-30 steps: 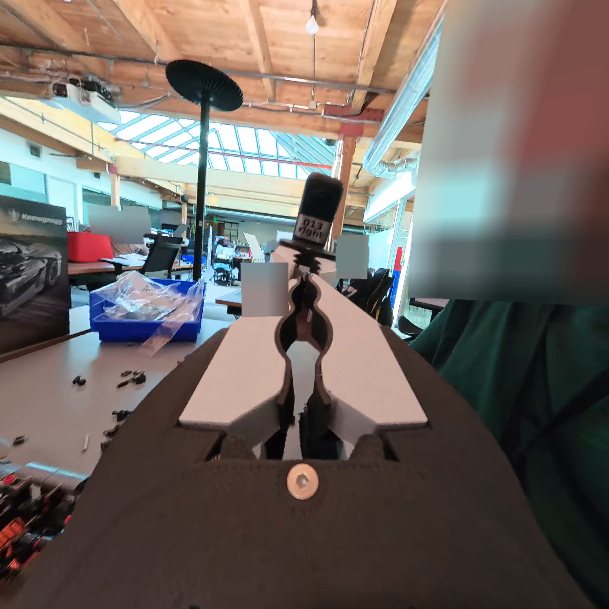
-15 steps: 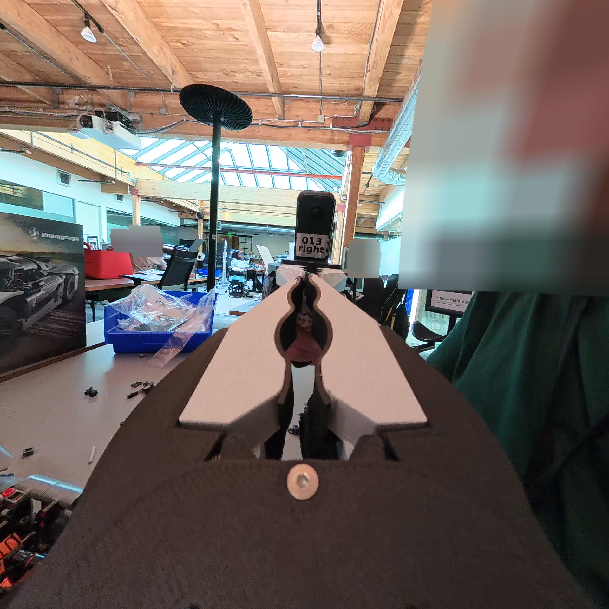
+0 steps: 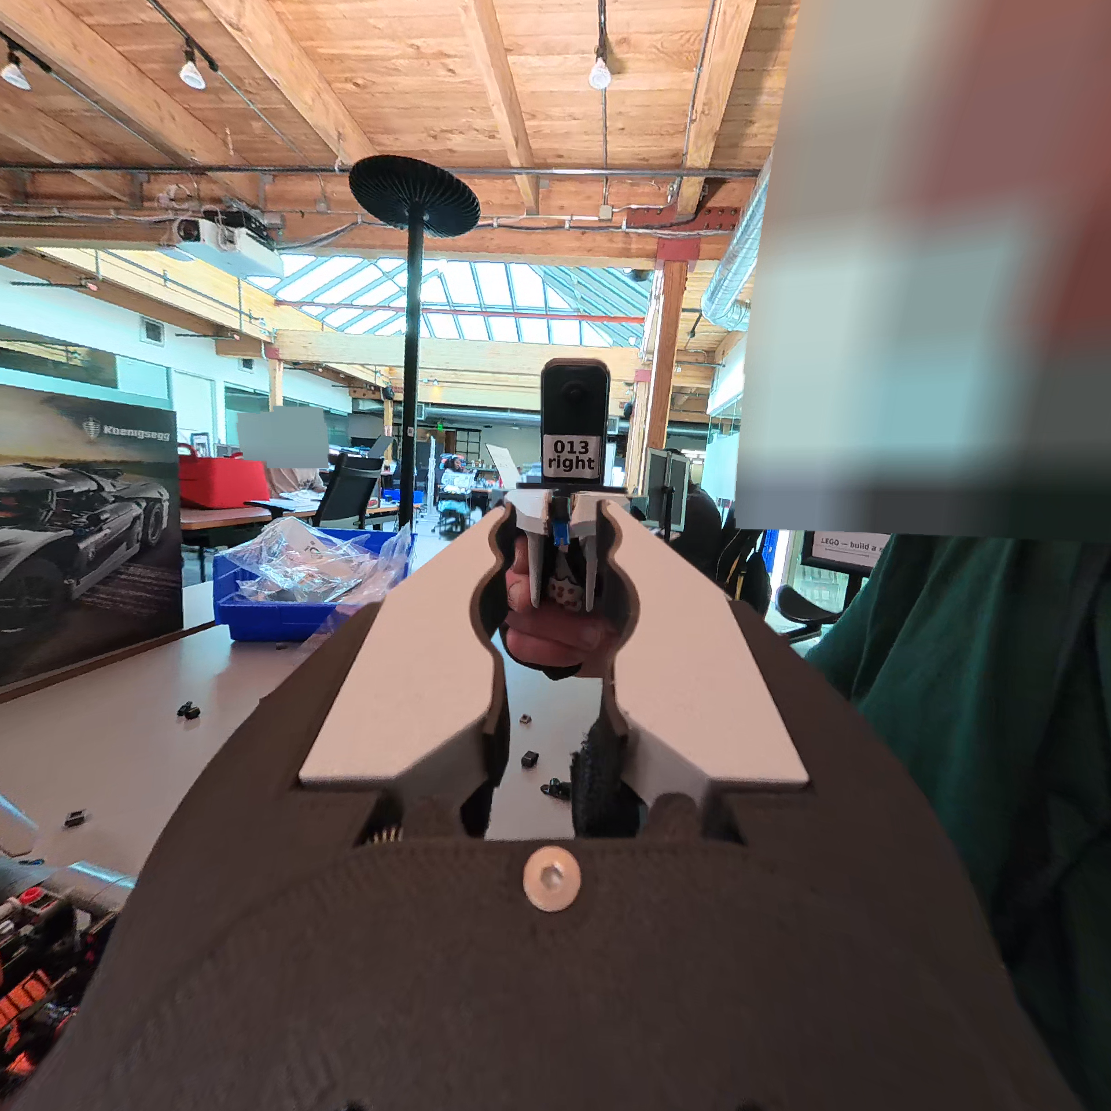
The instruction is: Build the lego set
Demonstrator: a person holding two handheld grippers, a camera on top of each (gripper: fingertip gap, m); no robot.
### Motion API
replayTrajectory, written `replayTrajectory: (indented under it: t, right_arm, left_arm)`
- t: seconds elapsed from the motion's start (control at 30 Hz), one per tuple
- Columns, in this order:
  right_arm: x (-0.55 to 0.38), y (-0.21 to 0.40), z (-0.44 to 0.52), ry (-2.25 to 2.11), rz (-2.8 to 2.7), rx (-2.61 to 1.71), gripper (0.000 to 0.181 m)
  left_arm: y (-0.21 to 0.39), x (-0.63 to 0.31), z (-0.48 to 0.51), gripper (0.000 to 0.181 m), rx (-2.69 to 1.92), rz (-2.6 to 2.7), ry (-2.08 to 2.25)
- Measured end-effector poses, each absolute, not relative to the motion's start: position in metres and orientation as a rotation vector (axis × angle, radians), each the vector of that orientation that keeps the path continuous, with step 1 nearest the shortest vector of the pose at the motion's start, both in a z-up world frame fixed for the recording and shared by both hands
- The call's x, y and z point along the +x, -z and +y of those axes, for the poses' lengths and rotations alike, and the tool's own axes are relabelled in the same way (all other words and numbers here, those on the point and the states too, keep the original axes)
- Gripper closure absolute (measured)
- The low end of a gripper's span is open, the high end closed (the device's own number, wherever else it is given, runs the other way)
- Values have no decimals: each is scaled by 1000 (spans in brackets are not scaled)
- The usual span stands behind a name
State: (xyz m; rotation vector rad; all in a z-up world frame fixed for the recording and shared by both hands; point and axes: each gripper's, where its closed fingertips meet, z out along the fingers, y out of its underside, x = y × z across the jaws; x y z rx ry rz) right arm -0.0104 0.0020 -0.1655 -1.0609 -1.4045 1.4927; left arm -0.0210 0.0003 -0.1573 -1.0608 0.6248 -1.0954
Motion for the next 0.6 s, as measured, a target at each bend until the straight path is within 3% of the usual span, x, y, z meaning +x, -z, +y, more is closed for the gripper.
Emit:
replayTrajectory:
  t: [0.23, 0.6]
  right_arm:
    - [-12, 171, -1, -1469, -1428, -1068, 179]
    - [-10, 168, -6, -1448, -1440, -1047, 179]
  left_arm:
    - [164, -6, 3, 177, -1123, 687, 1013]
    - [162, -3, -4, 177, -1116, 722, 962]
